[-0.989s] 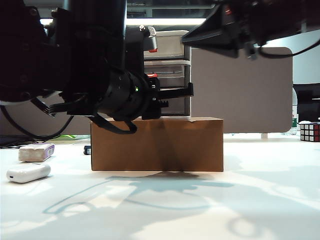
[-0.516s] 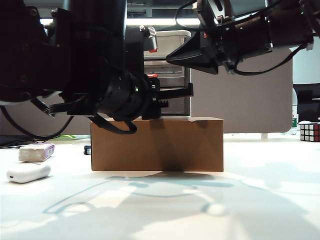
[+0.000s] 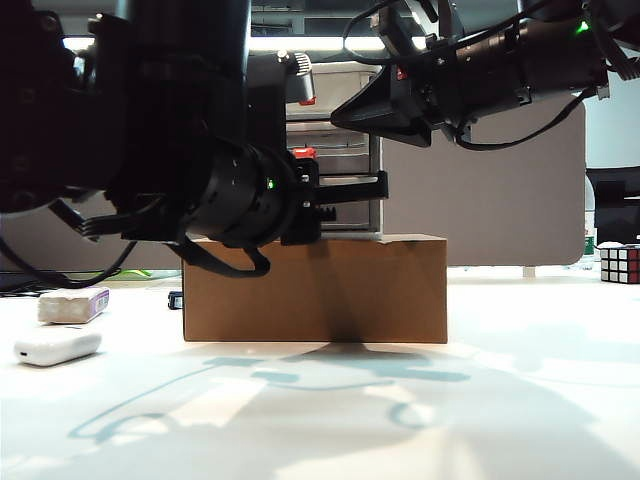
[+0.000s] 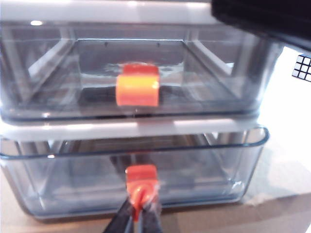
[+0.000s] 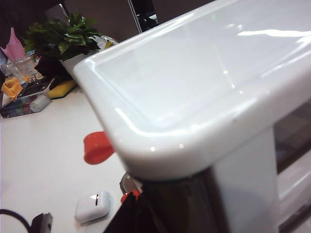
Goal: Open the third layer of the drawer on the table, pick up the earphone case on the table and put it in, and finally close the drawer.
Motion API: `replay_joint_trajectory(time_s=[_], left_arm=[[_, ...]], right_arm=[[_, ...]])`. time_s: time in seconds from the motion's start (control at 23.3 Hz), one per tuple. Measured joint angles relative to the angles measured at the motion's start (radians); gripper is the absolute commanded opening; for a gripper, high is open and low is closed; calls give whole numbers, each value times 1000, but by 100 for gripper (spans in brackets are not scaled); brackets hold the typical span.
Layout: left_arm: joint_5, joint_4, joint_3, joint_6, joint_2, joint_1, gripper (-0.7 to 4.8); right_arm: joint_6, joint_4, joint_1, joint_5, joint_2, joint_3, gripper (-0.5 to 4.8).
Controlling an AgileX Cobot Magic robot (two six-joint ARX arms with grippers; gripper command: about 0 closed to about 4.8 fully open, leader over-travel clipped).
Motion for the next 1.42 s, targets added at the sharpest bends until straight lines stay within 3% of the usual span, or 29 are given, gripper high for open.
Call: replay_joint_trajectory(time_s=[0.43, 0.56, 0.82, 0.95, 1.12, 1.42], left_arm=[[-117, 0, -63, 0, 2, -121, -5], [-204, 3, -91, 0, 2, -198, -5], [-266, 41, -118, 0, -11, -222, -5], [-233, 84, -118, 0, -11, -207, 16], [-133, 108, -117, 0, -11, -150, 87], [-27, 108, -117, -7, -11, -73, 93]], right_arm=[[-7, 2, -1, 18, 5, 3, -5], [-7, 4, -1, 21, 5, 3, -5], [-8, 4, -1, 21, 6, 4, -5], [-9, 4, -1, 21, 6, 4, -5], [-11, 3, -1, 21, 6, 4, -5], [-21, -8, -1, 21, 6, 4, -5]])
